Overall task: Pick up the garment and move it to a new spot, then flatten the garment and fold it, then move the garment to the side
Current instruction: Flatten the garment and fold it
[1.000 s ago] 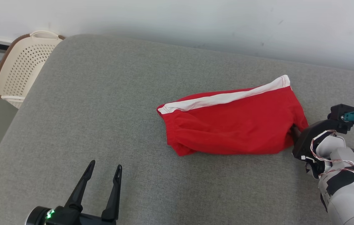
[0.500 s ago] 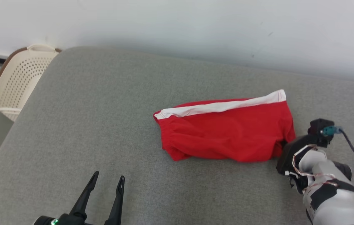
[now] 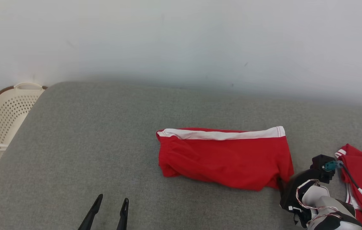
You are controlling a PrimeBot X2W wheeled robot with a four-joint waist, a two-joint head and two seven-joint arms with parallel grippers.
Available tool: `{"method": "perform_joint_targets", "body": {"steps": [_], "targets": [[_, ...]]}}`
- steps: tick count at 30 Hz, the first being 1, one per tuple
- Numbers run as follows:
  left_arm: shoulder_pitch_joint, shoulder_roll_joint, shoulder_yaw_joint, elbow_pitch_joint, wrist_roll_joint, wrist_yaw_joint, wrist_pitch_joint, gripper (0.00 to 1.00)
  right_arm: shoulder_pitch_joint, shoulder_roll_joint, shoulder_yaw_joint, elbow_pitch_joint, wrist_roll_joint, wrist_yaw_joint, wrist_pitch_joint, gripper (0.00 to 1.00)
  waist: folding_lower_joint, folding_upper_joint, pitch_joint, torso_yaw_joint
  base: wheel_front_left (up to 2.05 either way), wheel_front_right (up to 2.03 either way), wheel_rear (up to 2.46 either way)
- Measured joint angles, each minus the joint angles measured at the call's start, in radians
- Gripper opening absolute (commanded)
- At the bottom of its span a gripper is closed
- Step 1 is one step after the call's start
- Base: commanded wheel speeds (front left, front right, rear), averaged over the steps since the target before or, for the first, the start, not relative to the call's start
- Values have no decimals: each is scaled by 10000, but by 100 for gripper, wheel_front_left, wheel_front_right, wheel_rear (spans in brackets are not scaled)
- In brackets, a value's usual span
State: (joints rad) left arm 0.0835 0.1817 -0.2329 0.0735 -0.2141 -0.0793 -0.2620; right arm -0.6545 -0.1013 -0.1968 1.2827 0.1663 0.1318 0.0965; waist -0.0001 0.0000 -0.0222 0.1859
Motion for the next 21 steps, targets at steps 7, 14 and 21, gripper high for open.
{"method": "perform_joint_targets", "body": {"steps": [7, 14, 21], "targets": [[251, 6, -23, -113, -61, 150, 42, 100, -492, -775, -63, 63, -539, 0, 2464, 100, -1, -1, -395, -134, 0, 0, 0], [359, 44, -184, -318, -73, 169, 92, 100, -1847, -1369, -545, 33, -1110, 0, 4182, 100, 0, 1, -148, 30, 0, 0, 0], [119, 71, -410, -468, -27, 92, 148, 100, -2316, -1544, -1534, 42, -1793, 0, 5281, 100, 2, 1, 482, 435, 0, 0, 0]]}}
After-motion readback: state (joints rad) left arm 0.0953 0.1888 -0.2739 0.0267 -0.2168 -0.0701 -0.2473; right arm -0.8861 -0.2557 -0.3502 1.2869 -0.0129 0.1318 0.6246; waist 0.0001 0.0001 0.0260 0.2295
